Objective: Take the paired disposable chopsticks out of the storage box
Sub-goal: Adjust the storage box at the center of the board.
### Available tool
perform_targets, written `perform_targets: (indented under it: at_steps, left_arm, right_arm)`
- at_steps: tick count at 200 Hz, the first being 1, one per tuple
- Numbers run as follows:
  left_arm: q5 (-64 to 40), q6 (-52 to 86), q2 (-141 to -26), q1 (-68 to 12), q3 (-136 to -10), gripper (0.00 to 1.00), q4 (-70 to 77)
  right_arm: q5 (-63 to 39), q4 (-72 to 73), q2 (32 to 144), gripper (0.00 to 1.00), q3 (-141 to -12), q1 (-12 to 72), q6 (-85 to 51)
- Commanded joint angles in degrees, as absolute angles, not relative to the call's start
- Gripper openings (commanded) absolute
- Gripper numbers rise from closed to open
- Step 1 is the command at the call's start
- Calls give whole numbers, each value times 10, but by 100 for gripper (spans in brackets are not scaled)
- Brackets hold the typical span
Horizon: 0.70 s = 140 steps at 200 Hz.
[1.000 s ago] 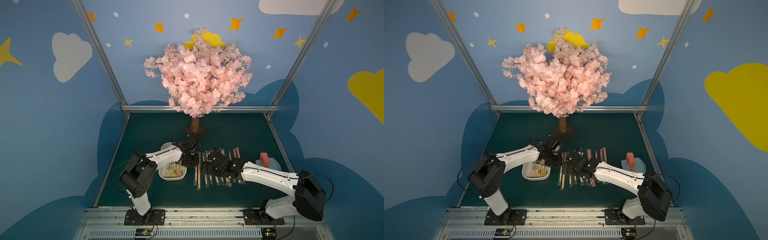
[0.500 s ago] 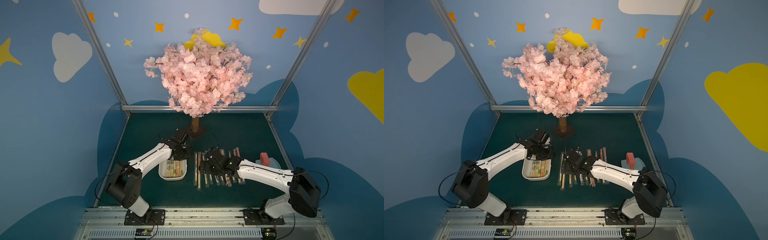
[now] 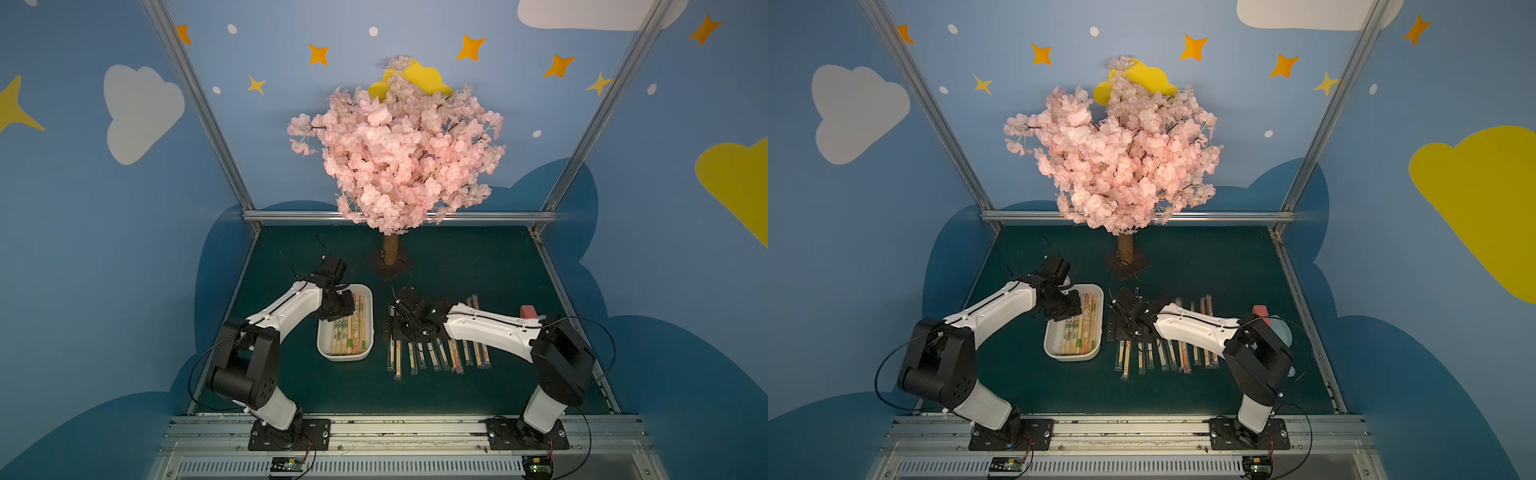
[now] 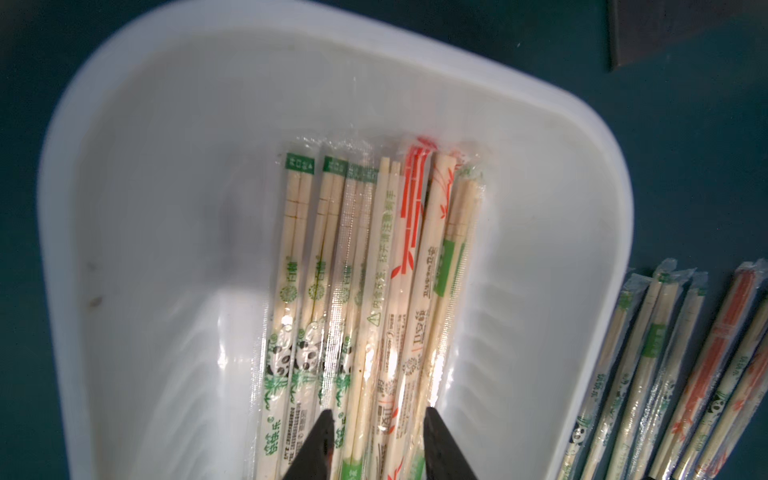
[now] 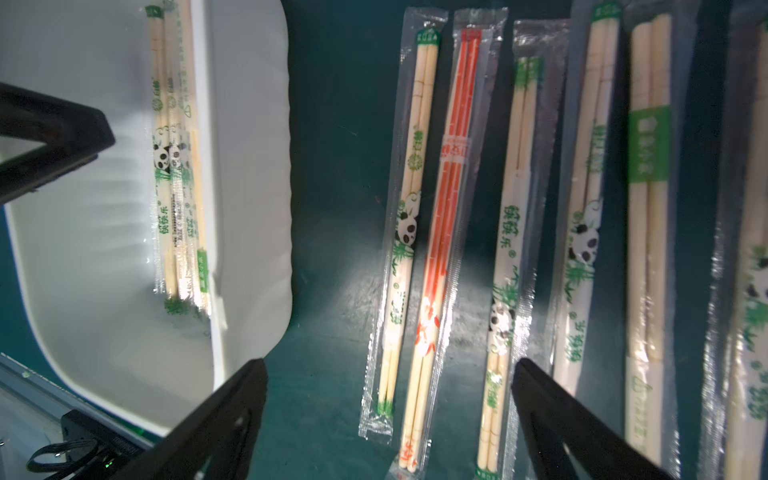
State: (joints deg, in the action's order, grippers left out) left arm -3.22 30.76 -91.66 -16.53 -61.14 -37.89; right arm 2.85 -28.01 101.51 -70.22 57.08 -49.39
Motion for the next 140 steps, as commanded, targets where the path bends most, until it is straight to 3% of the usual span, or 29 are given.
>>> perform_targets:
  at_steps: [1, 83, 140]
  left_arm:
    - [-36, 288, -932, -163, -615, 35, -396]
    - [-34, 283, -969, -160, -629, 30, -400]
    - [-12, 272, -1003, -156, -654, 28, -417]
  right_arm:
    - [2, -320, 1053, 95, -740, 568, -473]
    - [-43, -339, 1144, 95, -844, 570, -450]
    - [-35, -313, 1104, 94, -785, 570, -469]
